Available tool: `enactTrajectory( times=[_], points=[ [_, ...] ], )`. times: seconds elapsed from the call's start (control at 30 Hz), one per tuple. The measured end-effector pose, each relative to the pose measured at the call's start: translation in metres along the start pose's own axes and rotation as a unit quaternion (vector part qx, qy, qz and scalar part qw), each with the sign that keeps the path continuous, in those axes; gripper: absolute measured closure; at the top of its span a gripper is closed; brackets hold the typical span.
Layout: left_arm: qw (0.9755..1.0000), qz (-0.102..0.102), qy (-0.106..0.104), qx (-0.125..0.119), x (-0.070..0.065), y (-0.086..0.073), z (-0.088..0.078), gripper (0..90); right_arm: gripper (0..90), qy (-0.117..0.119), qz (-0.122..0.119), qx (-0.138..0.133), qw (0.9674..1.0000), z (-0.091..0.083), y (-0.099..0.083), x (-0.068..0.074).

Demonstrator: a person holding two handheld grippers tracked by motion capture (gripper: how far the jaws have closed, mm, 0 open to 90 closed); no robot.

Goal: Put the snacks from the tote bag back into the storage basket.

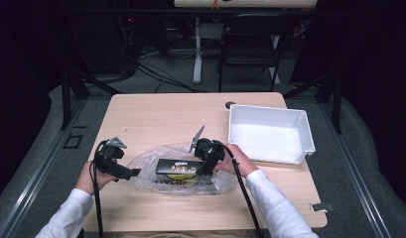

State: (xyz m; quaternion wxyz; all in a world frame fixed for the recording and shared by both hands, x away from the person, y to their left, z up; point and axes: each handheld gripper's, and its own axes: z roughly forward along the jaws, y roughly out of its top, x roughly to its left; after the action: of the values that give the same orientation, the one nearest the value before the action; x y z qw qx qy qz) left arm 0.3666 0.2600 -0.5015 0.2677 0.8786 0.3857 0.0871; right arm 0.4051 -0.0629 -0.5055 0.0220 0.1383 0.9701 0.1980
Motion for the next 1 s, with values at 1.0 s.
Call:
enactTrajectory(
  times=[1.0],
  points=[
    [0.9999,0.002,-0.012,0.009,-0.001,0.0,0.002,2.0,32.7,0.001,-0.03,0.067,0.9973,0.02,0.013,0.003]
  ],
)
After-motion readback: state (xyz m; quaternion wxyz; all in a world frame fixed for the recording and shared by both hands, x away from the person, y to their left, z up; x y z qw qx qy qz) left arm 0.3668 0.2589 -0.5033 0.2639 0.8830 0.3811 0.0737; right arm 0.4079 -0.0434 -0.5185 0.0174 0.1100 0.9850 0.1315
